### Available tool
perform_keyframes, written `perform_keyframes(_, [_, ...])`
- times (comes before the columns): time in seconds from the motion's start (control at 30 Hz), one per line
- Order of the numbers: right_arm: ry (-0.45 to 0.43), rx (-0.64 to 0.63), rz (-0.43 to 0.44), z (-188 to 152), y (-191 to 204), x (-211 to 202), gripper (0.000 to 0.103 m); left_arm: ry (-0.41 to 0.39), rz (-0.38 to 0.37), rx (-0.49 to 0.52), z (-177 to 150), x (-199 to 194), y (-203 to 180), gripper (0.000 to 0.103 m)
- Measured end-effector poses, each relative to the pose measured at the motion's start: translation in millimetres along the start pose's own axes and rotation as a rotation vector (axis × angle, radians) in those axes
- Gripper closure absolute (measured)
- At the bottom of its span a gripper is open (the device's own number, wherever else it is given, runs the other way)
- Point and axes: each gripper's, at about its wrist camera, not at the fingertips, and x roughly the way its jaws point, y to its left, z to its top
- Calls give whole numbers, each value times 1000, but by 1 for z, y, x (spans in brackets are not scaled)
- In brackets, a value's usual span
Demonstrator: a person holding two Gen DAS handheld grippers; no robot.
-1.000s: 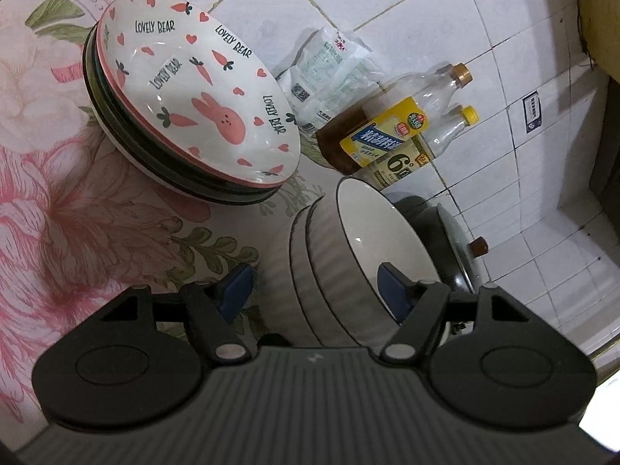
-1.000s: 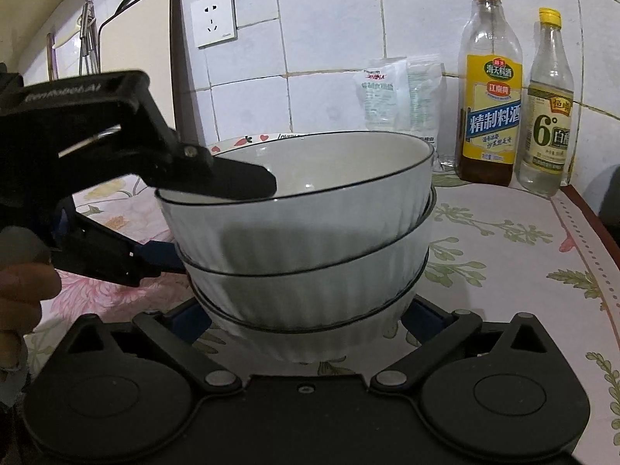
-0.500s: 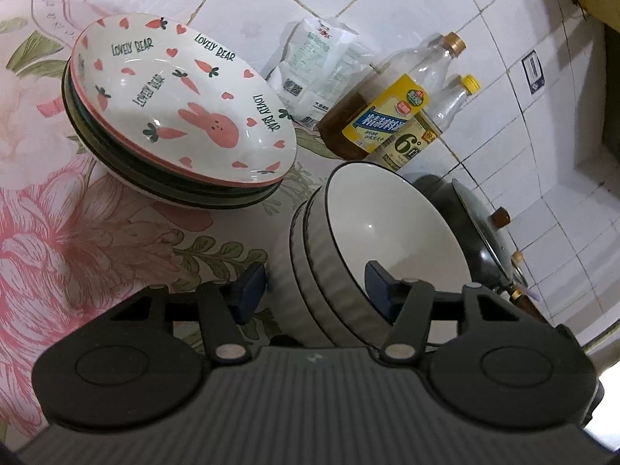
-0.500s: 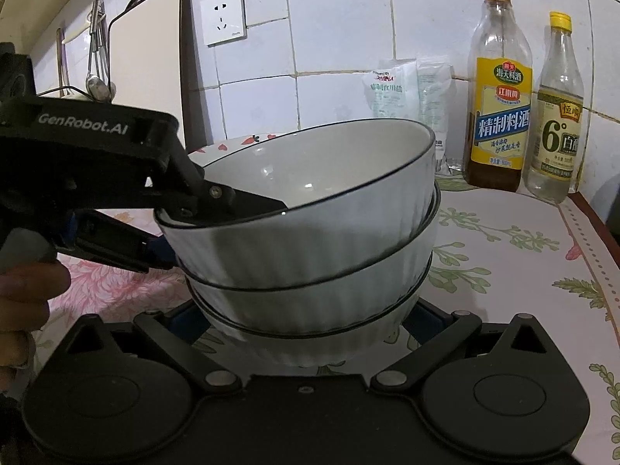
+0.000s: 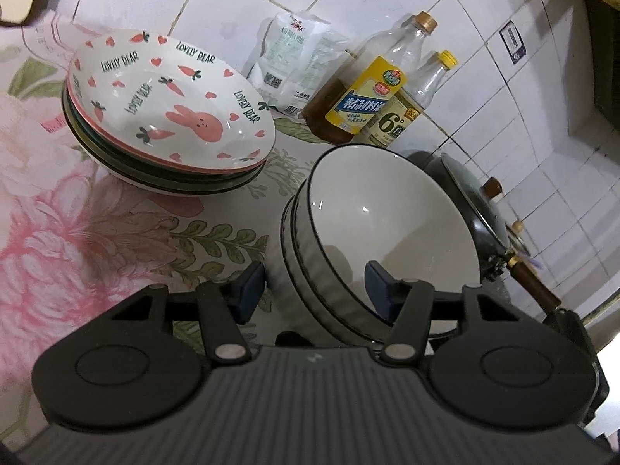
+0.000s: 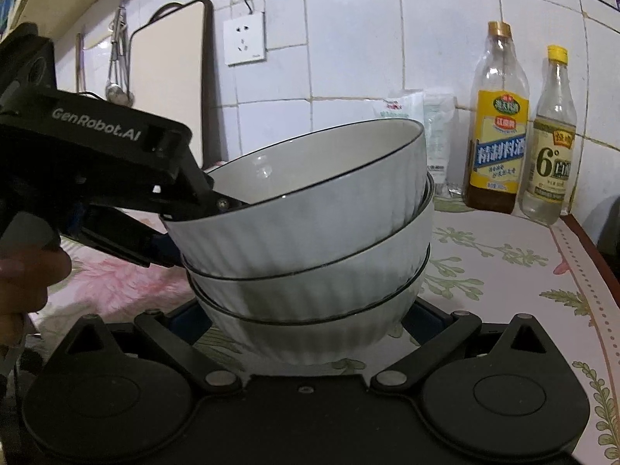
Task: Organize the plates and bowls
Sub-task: 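Carry the white bowl stack onto the Lovely Bear plate stack with the left tool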
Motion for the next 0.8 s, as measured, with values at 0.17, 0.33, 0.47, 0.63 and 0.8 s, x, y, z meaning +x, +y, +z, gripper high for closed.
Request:
perform_keyframes(0.17, [-12,0,22,11,10,-10,0,-19,7,5,4,-23,-6,48])
perform_keyframes(0.33, [-7,15,38,26,23,-12,0,-35,23,21,12,-45,-9,48])
perform_keyframes(0.47, [1,23,52,39,31,-9,0,-48,43,22,21,-57,-8,48])
perform_keyframes(0.63, [-3,-1,68,56,42,2,0,-69,89,55,35,-66,-5,48])
perform_keyframes(0.8, [-14,6,84,74,47,18,0,-98,102,41,56,-70,6,48])
